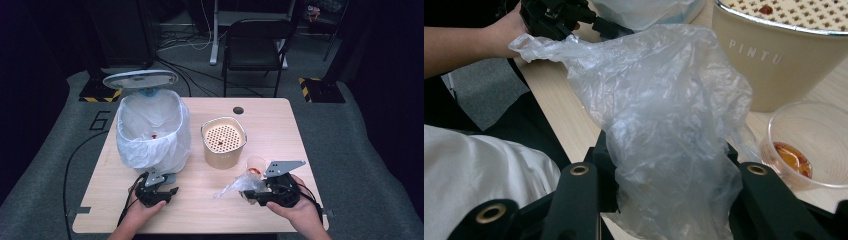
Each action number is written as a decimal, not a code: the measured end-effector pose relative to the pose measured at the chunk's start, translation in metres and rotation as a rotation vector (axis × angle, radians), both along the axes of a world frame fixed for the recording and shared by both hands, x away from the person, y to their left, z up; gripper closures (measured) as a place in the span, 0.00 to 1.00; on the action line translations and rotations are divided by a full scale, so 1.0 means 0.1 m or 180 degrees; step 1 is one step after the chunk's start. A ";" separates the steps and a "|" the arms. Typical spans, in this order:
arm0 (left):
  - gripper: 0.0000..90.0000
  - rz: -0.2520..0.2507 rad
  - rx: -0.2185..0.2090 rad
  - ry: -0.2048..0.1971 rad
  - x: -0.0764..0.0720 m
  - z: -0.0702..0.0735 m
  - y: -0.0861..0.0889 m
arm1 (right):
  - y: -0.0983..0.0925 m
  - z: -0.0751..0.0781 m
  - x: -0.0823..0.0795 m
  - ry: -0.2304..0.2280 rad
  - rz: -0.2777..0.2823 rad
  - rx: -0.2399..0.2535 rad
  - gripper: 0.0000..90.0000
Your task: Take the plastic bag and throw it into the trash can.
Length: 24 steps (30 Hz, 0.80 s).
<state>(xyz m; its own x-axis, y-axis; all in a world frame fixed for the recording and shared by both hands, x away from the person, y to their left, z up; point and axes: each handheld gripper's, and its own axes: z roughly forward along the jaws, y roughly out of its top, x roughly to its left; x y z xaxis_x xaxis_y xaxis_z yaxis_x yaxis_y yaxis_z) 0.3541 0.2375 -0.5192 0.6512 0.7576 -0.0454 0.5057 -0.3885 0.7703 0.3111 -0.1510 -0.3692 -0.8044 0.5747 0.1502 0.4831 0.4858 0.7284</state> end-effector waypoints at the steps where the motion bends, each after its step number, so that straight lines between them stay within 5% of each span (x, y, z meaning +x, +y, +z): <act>1: 0.41 -0.0002 0.0001 -0.0005 0.00 0.00 0.00 | 0.01 0.02 0.01 -0.0005 0.0018 0.0008 0.68; 12: 0.41 -0.0005 0.0015 -0.0010 0.00 0.00 0.00 | 0.17 0.31 0.22 -0.0264 0.0108 -0.0021 0.68; 24: 0.42 -0.0010 0.0010 -0.0006 0.00 0.00 0.00 | 0.60 0.68 0.41 -0.0405 0.0382 -0.0055 0.68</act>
